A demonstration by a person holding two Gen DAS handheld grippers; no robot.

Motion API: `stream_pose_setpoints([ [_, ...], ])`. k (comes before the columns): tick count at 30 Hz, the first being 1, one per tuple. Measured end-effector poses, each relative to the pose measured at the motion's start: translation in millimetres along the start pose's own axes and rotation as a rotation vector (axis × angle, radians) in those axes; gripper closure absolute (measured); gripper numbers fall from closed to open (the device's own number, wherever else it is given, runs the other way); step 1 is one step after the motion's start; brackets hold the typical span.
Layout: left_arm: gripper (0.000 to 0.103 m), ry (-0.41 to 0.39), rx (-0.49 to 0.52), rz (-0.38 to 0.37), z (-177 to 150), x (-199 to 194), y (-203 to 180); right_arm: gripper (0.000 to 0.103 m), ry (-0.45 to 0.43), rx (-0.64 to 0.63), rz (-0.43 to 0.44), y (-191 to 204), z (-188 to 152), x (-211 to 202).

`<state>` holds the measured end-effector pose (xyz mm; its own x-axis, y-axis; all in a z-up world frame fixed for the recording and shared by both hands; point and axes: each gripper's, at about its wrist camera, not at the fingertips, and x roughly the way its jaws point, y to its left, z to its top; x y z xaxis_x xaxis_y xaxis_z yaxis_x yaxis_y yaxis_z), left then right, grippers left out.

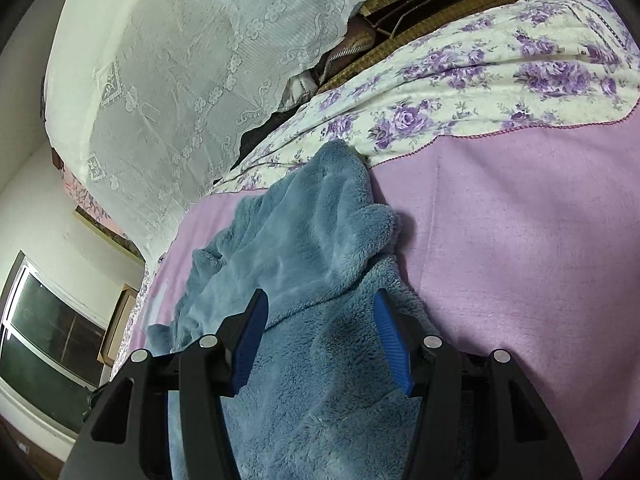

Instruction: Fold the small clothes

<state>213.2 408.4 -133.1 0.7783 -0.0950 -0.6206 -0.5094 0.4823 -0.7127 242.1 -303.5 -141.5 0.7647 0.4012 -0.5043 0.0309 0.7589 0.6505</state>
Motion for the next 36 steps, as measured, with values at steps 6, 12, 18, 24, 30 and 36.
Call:
stream_pose_setpoints([
  [6, 0.093, -0.041, 0.187, 0.053, -10, -14, -31, 0.048, 0.001, 0.002, 0.002, 0, -1, 1],
  [12, 0.094, -0.073, 0.341, 0.088, -18, -31, -76, 0.047, 0.001, 0.003, 0.001, 0, -1, 2],
  [18, 0.093, -0.064, 0.471, 0.074, -38, -40, -125, 0.046, 0.004, 0.003, 0.004, 1, -2, 2],
  [24, 0.093, -0.055, 0.598, 0.043, -68, -43, -179, 0.045, 0.005, 0.005, 0.005, 1, -3, 3],
  [30, 0.093, -0.047, 0.717, 0.008, -110, -43, -228, 0.042, 0.015, 0.009, 0.015, 1, -2, 5],
  [36, 0.093, -0.041, 0.812, -0.04, -155, -41, -270, 0.041, 0.017, 0.012, 0.017, 1, -2, 6],
])
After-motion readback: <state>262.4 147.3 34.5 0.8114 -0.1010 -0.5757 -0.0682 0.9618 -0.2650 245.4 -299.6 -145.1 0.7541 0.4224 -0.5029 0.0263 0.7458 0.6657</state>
